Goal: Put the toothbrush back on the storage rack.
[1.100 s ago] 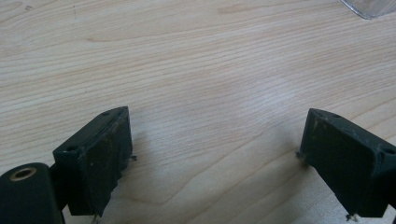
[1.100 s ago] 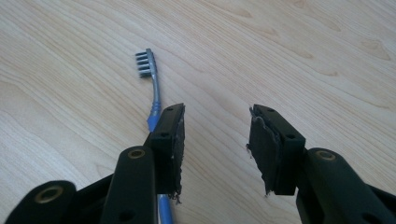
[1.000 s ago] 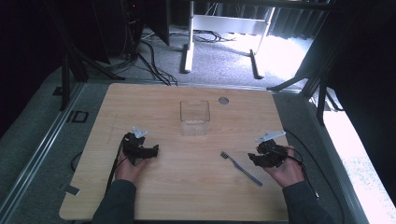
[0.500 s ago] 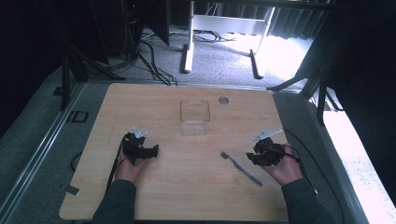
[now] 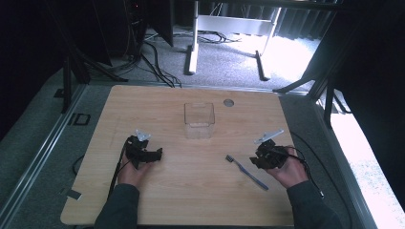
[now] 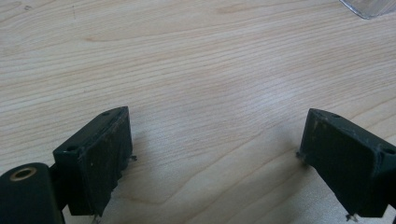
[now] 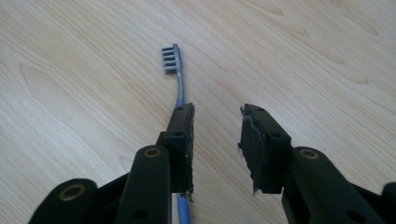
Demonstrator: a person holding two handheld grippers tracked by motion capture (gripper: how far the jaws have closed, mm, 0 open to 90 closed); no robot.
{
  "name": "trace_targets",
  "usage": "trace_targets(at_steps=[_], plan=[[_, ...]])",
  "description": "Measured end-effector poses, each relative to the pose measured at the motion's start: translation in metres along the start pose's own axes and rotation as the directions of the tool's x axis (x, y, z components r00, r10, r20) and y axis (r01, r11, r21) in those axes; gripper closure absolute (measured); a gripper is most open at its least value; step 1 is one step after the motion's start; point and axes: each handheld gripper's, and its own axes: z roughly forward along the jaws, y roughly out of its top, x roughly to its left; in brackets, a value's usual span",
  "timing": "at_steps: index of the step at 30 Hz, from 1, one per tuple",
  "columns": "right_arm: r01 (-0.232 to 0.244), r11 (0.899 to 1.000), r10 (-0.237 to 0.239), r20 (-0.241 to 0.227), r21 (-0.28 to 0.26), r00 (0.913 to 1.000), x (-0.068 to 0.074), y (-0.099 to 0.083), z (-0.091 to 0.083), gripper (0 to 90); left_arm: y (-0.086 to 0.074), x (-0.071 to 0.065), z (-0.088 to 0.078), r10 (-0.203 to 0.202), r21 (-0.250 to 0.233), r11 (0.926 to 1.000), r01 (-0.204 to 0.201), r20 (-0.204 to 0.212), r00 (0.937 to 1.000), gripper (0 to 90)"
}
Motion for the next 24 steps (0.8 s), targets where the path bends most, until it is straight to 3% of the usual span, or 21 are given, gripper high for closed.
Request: trace_targets(at_steps=[24], plan=[[0.07,0.992,-0.067,-0.026,0.102,0.9974,0.0075,0.0067,0.0078,72.7,-0.0001,-0.0003,-0.0002,0.001,0.001,1.0,-0.001,0.001,1.0,9.6]])
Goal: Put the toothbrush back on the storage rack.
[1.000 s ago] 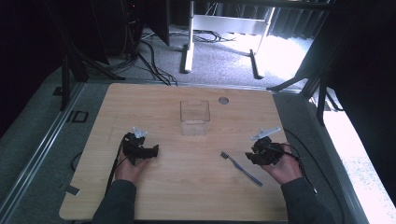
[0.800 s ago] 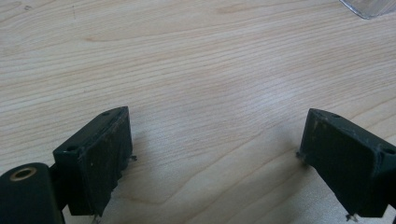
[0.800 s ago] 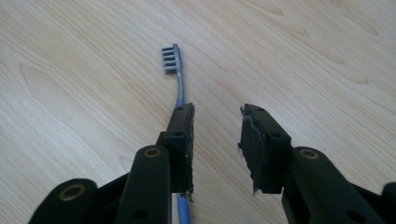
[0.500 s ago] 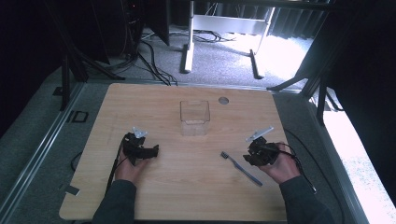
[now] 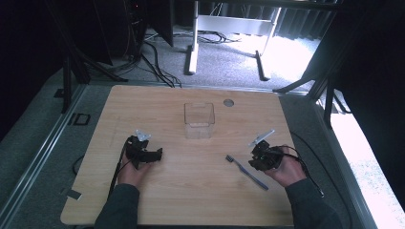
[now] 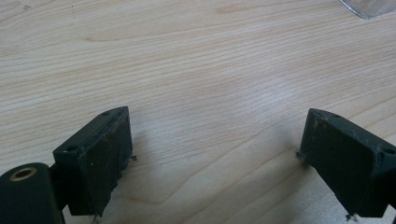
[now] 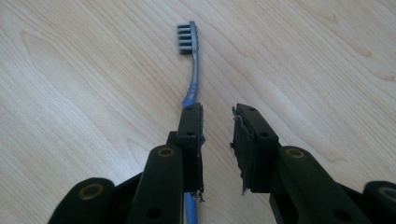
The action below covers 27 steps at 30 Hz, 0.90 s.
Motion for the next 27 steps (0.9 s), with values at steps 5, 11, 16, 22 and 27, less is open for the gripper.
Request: trace_targets(at_steps=[5,11,16,22,27], plan=[[0.008,1.0,-0.008,0.0,0.013,1.0,0.001,0.001,0.001,73.5,0.0,0.0,0.0,0.0,0.0,1.0,0.0,0.0,1.0,9.6],[0.017,0.999,-0.016,-0.009,0.033,0.9998,0.003,0.002,0.005,74.3,0.0,0.0,0.0,0.0,0.001,1.0,0.0,0.0,1.0,9.6],[0.024,0.998,-0.023,-0.021,0.051,0.9995,0.004,0.002,0.008,75.4,0.0,0.0,0.0,0.001,0.0,1.0,-0.001,0.0,1.0,9.6],[0.027,0.997,-0.025,-0.028,0.068,0.9993,0.005,0.002,0.013,76.1,0.0,0.0,0.0,0.001,0.0,1.0,-0.001,0.001,1.0,9.6],[0.042,0.996,-0.04,-0.028,0.079,0.9988,0.005,0.002,0.017,78.6,0.0,-0.001,0.0,0.0,-0.001,1.0,0.0,0.001,1.0,9.6]])
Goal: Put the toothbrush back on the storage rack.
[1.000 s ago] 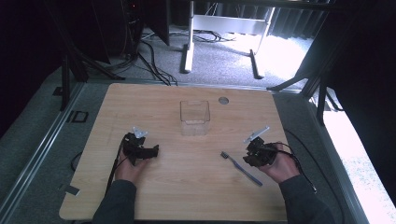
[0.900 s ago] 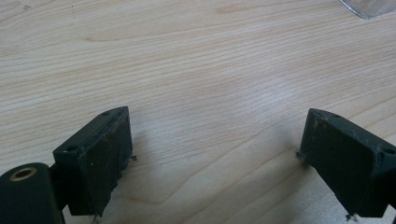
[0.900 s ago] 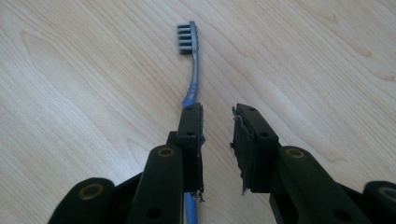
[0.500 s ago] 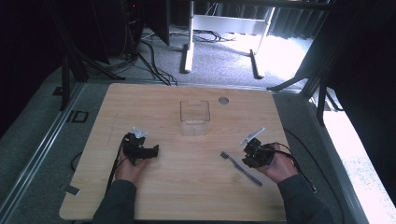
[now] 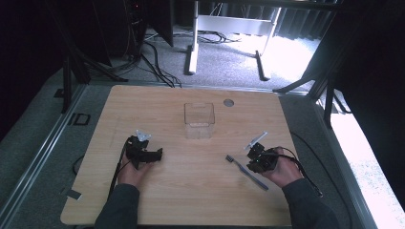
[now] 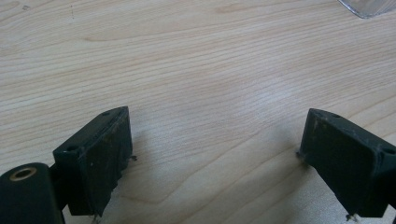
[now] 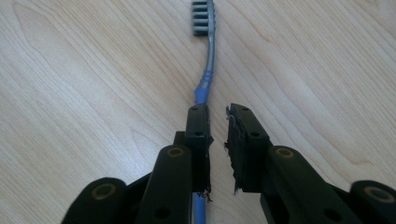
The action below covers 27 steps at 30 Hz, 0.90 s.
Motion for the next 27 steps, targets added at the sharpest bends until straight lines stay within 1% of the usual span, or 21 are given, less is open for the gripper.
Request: trace_targets(at_steps=[4,8,14,27], plan=[[-0.007,1.0,0.007,-0.002,0.005,1.0,0.0,0.0,0.002,78.9,0.0,0.0,0.0,0.0,0.0,1.0,0.0,0.0,1.0,9.6],[-0.004,1.0,0.004,-0.005,0.015,1.0,0.0,0.0,0.004,79.7,0.0,0.0,0.0,0.0,0.0,1.0,0.0,0.0,1.0,9.6],[-0.002,0.999,0.003,-0.022,0.041,0.9998,0.0,0.001,0.009,80.3,0.0,0.0,0.0,0.0,0.0,1.0,0.0,0.0,1.0,9.6],[0.001,0.997,0.003,-0.048,0.073,0.9989,-0.001,0.002,0.016,80.0,0.0,0.0,0.0,0.0,0.0,1.0,0.0,0.0,1.0,9.6]])
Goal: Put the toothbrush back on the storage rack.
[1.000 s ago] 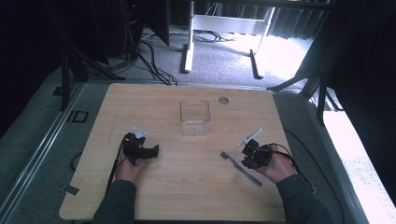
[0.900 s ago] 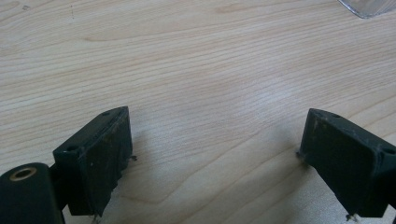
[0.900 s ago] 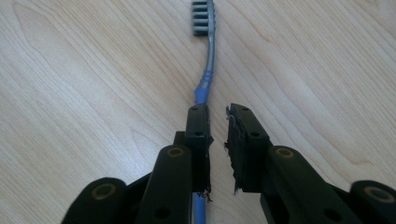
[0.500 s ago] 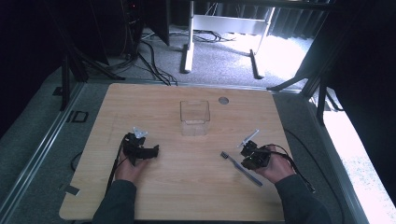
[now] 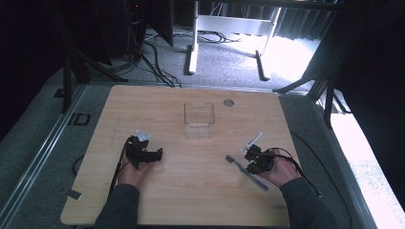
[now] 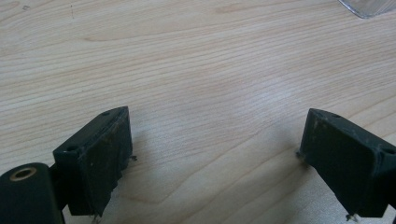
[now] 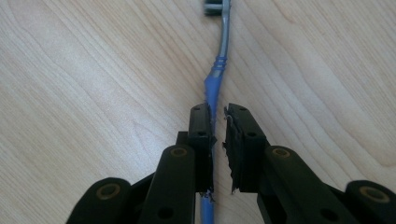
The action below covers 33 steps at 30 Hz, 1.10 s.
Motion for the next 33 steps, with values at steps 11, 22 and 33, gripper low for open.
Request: trace_targets(at_steps=[11,22,33], plan=[[0.001,1.0,-0.001,-0.014,0.025,0.9999,-0.001,0.002,0.004,78.6,0.0,0.0,0.0,0.0,0.0,1.0,0.0,0.0,1.0,9.6],[0.01,0.998,-0.008,-0.021,0.063,0.9997,-0.002,0.005,0.01,78.2,0.0,0.0,0.0,0.0,0.0,1.0,0.0,0.0,1.0,9.6],[0.016,0.997,-0.014,-0.025,0.077,0.9996,-0.003,0.006,0.016,76.4,0.0,0.0,0.0,0.0,0.0,1.0,0.0,0.0,1.0,9.6]])
